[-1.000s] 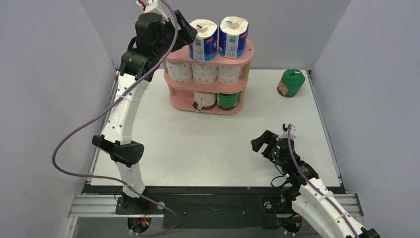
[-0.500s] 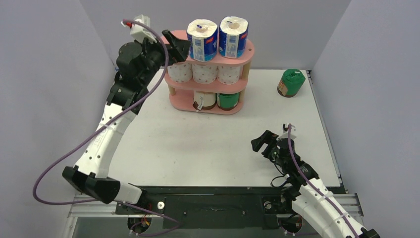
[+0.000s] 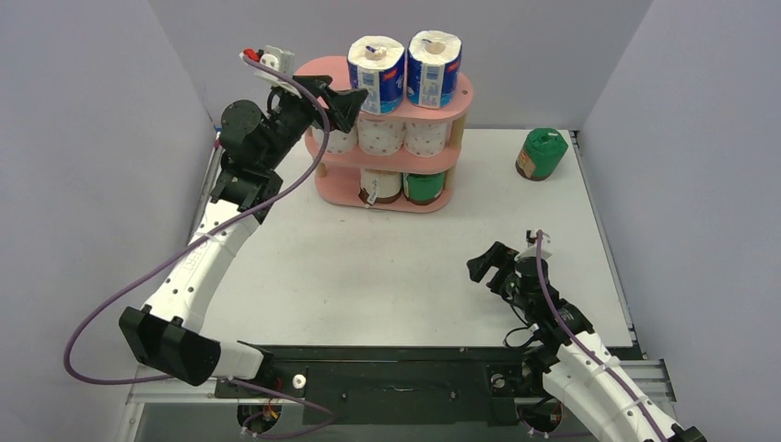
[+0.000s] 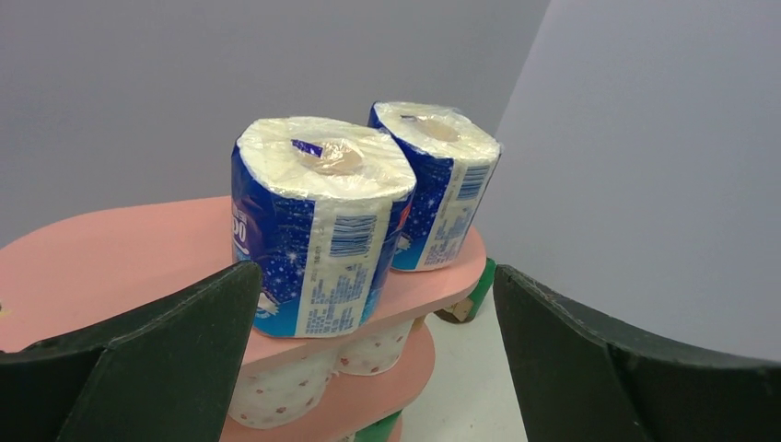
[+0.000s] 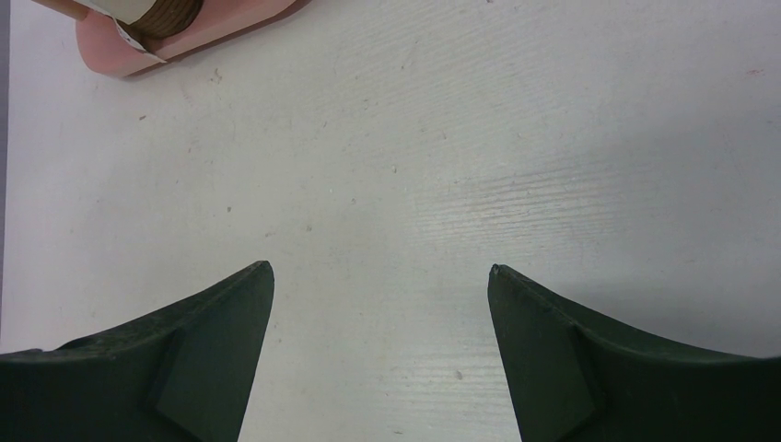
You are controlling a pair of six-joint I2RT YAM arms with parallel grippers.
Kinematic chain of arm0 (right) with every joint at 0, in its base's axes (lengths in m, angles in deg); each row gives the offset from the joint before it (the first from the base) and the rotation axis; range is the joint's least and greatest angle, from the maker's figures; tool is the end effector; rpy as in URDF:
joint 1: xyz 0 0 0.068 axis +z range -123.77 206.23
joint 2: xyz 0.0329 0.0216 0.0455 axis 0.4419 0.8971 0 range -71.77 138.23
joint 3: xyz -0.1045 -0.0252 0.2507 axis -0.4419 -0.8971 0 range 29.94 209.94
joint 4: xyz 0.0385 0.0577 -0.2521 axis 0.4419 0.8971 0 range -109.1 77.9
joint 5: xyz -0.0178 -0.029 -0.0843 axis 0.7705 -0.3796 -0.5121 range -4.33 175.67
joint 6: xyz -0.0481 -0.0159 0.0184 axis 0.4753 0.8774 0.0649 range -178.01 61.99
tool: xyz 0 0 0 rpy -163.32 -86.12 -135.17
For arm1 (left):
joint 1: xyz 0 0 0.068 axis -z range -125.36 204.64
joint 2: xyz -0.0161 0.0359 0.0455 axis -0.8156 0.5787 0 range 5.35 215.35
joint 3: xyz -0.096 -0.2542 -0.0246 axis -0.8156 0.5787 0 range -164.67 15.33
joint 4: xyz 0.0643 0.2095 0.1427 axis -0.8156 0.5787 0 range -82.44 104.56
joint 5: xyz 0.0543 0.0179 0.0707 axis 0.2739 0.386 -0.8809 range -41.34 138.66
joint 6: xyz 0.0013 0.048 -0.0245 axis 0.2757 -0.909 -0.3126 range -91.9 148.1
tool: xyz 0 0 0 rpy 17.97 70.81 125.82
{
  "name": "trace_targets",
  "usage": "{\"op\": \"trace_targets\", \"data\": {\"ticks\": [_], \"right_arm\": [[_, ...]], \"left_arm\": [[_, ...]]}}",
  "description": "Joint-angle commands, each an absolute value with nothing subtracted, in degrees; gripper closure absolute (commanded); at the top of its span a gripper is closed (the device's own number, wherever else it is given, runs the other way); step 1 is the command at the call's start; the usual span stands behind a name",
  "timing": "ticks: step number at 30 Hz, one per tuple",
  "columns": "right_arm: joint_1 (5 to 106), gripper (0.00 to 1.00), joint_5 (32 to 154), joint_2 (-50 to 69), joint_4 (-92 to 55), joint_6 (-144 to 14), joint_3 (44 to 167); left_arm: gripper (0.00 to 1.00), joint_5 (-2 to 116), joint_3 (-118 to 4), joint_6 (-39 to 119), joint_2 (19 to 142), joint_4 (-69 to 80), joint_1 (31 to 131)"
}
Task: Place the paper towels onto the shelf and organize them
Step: Place the paper towel on the shelf.
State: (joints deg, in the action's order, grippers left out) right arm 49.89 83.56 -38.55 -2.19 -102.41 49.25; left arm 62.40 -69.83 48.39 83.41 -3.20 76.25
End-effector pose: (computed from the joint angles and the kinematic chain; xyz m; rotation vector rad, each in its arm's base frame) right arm 0.1338 0.0572 0.2013 0.4149 2.1413 0.6603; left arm 0.2799 -0.1200 0.4950 0.2281 1.2872 -0.7784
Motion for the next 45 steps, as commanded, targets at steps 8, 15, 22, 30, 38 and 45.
{"op": "trace_targets", "data": {"ticks": [8,15,22,30,38,45], "right_arm": [[49.7,0.18,82.4,-39.7,-2.1,-102.0,50.0],[49.7,0.18,82.3,-39.6,-2.3,-102.1,49.6],[49.7,0.18,82.1,-39.1,-2.3,-101.9,49.7],[49.7,0.18,81.7,-38.9,-2.4,-101.9,49.6],[49.7,0.18,81.4,-38.5,-2.4,-101.7,49.7],[49.7,0.18,80.9,-37.9,-2.4,-101.5,49.7]], "left_arm": [[0.03,63.7,-75.2,46.5,90.5,-1.4,75.6],[0.03,63.5,-75.1,46.6,92.7,-2.4,75.6],[0.01,63.4,-76.4,48.1,95.0,-3.1,75.6],[0.00,63.3,-77.6,48.8,97.0,-3.5,75.7],[0.06,62.3,-78.1,49.3,98.9,-4.0,75.7],[0.09,61.0,-78.3,49.5,100.6,-4.9,75.6]]}}
